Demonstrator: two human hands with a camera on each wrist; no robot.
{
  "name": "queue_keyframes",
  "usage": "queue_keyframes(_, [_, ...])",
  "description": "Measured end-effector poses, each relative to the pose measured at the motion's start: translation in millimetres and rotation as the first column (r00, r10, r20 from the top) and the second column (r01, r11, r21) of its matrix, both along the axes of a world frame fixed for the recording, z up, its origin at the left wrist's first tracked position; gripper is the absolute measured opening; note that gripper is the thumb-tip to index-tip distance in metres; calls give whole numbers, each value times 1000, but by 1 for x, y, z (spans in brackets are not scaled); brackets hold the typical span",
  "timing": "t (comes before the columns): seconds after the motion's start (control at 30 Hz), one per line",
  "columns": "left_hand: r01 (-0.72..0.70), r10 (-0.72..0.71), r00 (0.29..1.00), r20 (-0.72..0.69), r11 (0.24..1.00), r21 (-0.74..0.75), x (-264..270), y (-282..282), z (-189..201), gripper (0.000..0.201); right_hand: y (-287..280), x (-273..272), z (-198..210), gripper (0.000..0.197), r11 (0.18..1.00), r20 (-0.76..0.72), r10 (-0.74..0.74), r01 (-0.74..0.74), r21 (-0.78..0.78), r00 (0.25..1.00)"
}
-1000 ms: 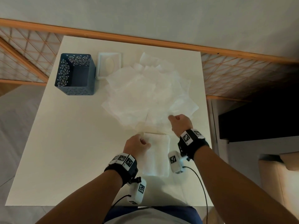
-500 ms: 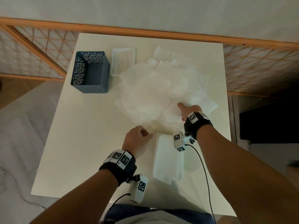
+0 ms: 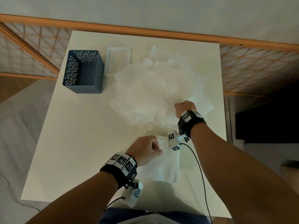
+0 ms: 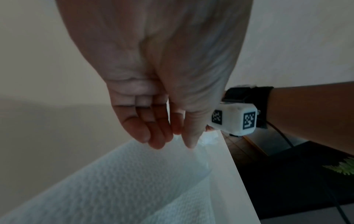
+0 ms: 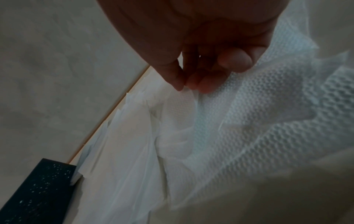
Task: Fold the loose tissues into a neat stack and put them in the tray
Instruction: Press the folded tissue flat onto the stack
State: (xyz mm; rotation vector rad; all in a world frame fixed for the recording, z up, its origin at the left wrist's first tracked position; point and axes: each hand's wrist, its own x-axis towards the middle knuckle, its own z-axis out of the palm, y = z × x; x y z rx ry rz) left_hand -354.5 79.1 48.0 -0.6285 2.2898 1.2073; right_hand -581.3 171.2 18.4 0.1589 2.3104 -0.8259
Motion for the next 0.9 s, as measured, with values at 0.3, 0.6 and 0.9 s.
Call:
queue_keyframes(0.3, [-229, 229, 966, -120, 973, 15, 0, -4, 8, 24, 13, 15, 12, 13, 998, -30, 43, -44, -36, 999])
queue_keyframes(0.6, [-258, 255, 966, 36, 957, 136, 50, -19, -19, 33, 81, 86, 29, 23, 939, -140, 343, -340, 45, 929])
queue_keyframes(0.9, [-236, 223, 966, 127, 967, 95, 54, 15, -32, 35, 111, 141, 13, 72, 942, 112, 296, -309, 131, 949])
